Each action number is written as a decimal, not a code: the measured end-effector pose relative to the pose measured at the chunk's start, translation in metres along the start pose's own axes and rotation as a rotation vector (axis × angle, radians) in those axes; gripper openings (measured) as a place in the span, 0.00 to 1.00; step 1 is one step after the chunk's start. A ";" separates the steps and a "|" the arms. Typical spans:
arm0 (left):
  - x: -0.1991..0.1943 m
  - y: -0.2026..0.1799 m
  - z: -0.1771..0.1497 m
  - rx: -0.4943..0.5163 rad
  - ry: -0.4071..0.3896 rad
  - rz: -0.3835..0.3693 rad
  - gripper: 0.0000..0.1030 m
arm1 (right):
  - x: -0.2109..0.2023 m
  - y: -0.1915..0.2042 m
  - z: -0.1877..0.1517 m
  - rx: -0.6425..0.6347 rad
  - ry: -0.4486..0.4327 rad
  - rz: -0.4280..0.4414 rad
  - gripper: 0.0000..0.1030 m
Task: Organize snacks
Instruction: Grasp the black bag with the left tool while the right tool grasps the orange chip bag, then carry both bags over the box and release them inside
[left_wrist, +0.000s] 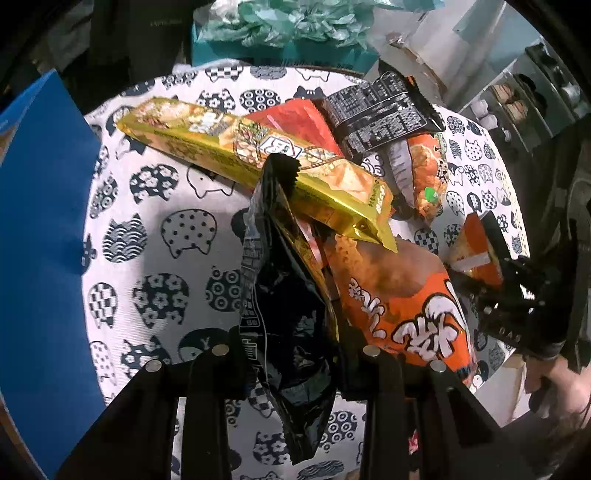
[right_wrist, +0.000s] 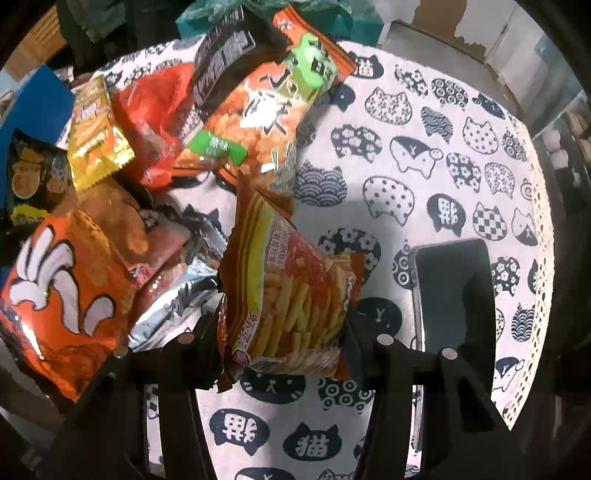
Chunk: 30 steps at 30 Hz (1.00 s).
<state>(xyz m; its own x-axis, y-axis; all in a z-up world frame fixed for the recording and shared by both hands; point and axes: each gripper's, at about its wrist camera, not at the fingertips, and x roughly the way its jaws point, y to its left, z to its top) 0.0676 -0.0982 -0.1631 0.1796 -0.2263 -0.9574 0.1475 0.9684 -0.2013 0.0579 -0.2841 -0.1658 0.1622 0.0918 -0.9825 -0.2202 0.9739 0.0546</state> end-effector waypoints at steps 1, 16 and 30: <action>-0.002 0.000 0.000 0.004 -0.005 0.006 0.32 | -0.001 -0.006 0.004 0.003 -0.009 0.000 0.48; -0.052 0.001 -0.013 0.052 -0.109 0.061 0.32 | -0.078 0.011 0.014 -0.005 -0.150 0.026 0.48; -0.104 0.006 -0.028 0.093 -0.220 0.098 0.32 | -0.122 0.060 0.024 -0.070 -0.259 0.096 0.48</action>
<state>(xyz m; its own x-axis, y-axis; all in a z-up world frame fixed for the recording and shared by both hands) 0.0223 -0.0663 -0.0707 0.4037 -0.1588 -0.9010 0.2062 0.9753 -0.0795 0.0484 -0.2314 -0.0387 0.3753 0.2418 -0.8948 -0.3107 0.9423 0.1244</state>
